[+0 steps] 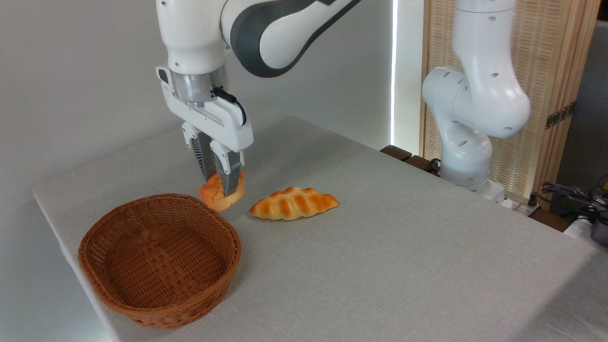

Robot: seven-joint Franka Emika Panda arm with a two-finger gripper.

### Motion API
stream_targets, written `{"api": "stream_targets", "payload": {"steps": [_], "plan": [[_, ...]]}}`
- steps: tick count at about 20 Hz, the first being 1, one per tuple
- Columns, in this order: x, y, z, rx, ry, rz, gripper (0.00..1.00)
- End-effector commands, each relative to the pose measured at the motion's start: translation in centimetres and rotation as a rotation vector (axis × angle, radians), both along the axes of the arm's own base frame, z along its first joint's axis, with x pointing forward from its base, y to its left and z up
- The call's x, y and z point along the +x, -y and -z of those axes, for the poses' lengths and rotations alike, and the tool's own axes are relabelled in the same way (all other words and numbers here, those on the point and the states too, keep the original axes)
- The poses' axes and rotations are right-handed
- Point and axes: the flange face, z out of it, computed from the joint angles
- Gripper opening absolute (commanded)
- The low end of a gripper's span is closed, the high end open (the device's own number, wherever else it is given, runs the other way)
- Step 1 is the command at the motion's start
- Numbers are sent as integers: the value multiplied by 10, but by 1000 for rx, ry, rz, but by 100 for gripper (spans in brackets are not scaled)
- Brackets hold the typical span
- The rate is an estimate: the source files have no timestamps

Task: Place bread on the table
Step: 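Lower the roll onto the table beside the croissant and open the gripper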

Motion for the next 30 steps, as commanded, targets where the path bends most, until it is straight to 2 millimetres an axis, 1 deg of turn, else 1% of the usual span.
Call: {"api": "stream_targets", "payload": {"steps": [1, 2, 4, 5, 8, 11, 13, 14, 16, 17, 19, 21, 22, 24, 26, 27, 28, 29, 30], "plan": [[-10, 8, 13, 14, -23, 29, 100], [-9, 8, 15, 15, -27, 29, 100], [-10, 17, 23, 17, -35, 45, 100], [-9, 18, 27, 19, -41, 45, 100], [-10, 22, 29, 19, -44, 52, 100], [-10, 20, 25, 19, -44, 52, 100], [-9, 15, 15, 16, -29, 41, 100], [-9, 12, 7, 15, -28, 39, 100], [-7, 3, -4, 19, -29, 35, 100], [-5, -4, -11, 17, -14, 26, 100], [-3, -10, -18, 17, 0, 29, 100], [5, -34, -27, 11, 22, 18, 100], [7, -41, -35, 8, 41, 33, 100], [10, -60, -38, 8, 47, 43, 100], [14, -67, -37, 34, 54, 66, 100], [18, -74, -43, 69, 72, 75, 100], [22, -86, -49, 84, 88, 69, 100], [25, -94, -53, 85, 97, 76, 100], [26, -97, -55, 86, 102, 86, 100]]}}
